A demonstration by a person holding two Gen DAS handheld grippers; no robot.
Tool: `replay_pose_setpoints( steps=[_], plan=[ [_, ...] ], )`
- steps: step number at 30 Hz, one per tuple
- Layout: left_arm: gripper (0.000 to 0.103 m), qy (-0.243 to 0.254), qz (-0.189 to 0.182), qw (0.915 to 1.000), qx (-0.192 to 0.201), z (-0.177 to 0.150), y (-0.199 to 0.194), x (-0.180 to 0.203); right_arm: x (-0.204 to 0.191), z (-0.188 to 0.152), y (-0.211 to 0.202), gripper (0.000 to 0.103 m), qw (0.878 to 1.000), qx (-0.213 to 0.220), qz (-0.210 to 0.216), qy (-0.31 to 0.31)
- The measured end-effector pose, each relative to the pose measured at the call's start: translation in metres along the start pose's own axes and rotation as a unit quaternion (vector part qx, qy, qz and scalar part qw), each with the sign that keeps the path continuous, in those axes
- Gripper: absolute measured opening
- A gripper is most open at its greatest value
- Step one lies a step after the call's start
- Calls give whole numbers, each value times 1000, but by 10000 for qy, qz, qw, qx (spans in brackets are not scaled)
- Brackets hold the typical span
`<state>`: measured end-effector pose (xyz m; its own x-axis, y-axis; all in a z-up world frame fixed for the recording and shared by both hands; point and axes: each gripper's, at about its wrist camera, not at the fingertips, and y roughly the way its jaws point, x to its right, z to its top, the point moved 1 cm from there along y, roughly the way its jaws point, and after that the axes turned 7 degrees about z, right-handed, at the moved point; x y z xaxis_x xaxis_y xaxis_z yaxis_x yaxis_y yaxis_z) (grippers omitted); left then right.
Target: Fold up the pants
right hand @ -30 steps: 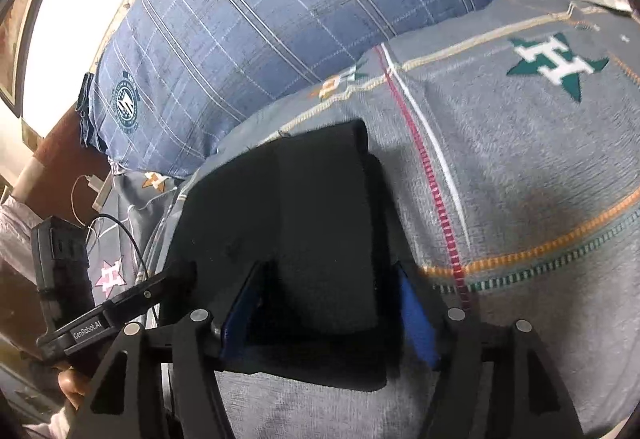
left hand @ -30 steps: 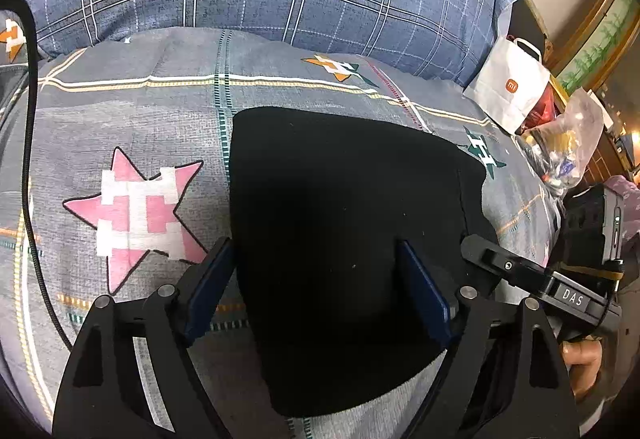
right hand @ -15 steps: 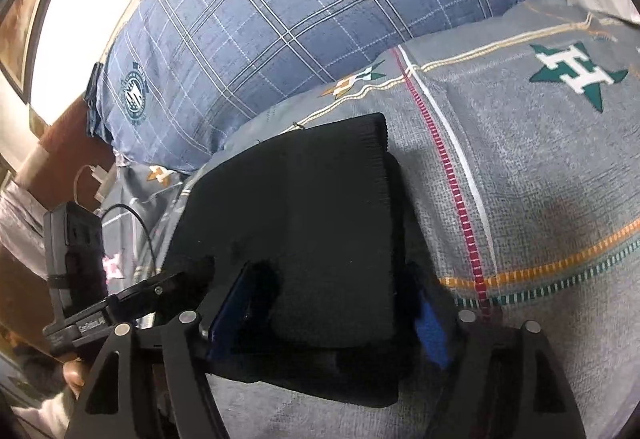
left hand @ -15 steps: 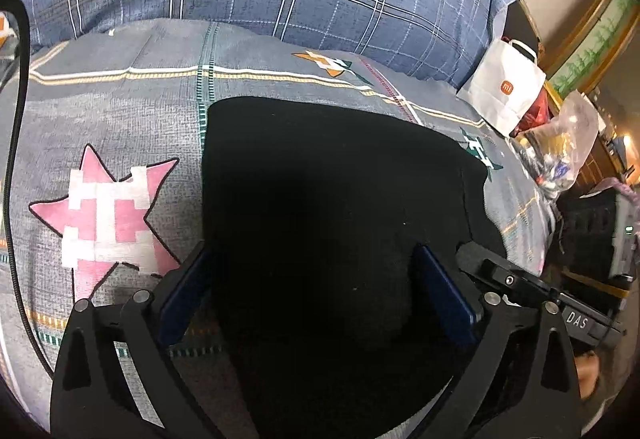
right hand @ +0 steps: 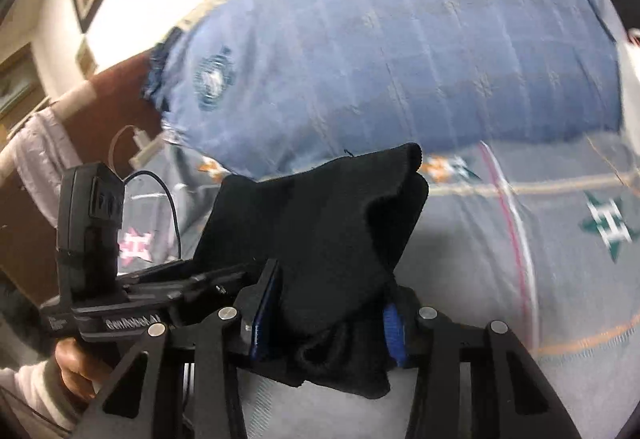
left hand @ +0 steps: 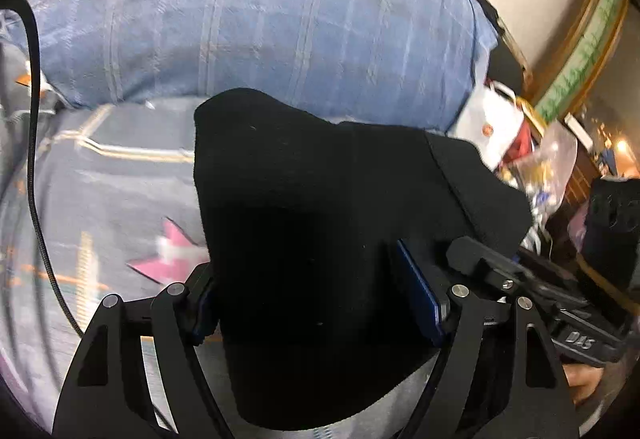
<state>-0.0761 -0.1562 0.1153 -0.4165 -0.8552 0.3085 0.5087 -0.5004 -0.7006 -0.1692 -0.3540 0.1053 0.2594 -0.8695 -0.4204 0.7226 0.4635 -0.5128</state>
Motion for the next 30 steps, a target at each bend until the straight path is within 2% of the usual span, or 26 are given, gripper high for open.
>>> replay_pose_setpoints(
  steps=[2, 5, 8, 10, 13, 15, 16, 17, 18, 22, 25, 30],
  plan=[
    [78, -34, 60, 9999, 78, 11, -11, -15, -8, 11, 13, 44, 9999, 49, 161, -20],
    [78, 70, 356, 9991, 222, 27, -22, -38, -19, 23, 38, 43, 9995, 72, 288, -73],
    [78, 97, 643, 9977, 190, 36, -16, -60, -26, 32, 75, 43, 9996, -18, 256, -119],
    [78, 9, 837, 9965, 74, 38, -1, -80, -23, 31, 103, 43, 9994, -245, 262, -20],
    [78, -226, 1143, 9929, -247, 25, 30, -115, -11, 19, 137, 44, 9977, -684, -25, 29],
    [80, -424, 1355, 9884, -533, 11, 48, -136, -2, 4, 156, 44, 9931, -1049, -510, -92],
    [81, -636, 1143, 9892, -664, 4, 54, -146, 1, 0, 157, 44, 9924, -1117, -518, -83],
    [82, -815, 1019, 9894, -634, 1, 53, -151, 4, -1, 152, 44, 9934, -1072, -411, 11],
    [83, -873, 1013, 9892, -598, -1, 50, -153, 5, 0, 148, 44, 9939, -1049, -343, 77],
    [82, -352, 1552, 9866, -360, 5, 34, -136, -6, 15, 126, 44, 9936, -909, -620, -269],
    [82, -54, 1828, 9831, -60, 12, 21, -125, -20, 30, 113, 45, 9942, -666, -643, -542],
    [82, 79, 2022, 9791, 218, 23, 11, -114, -40, 42, 120, 46, 9943, -591, -571, -683]
  ],
)
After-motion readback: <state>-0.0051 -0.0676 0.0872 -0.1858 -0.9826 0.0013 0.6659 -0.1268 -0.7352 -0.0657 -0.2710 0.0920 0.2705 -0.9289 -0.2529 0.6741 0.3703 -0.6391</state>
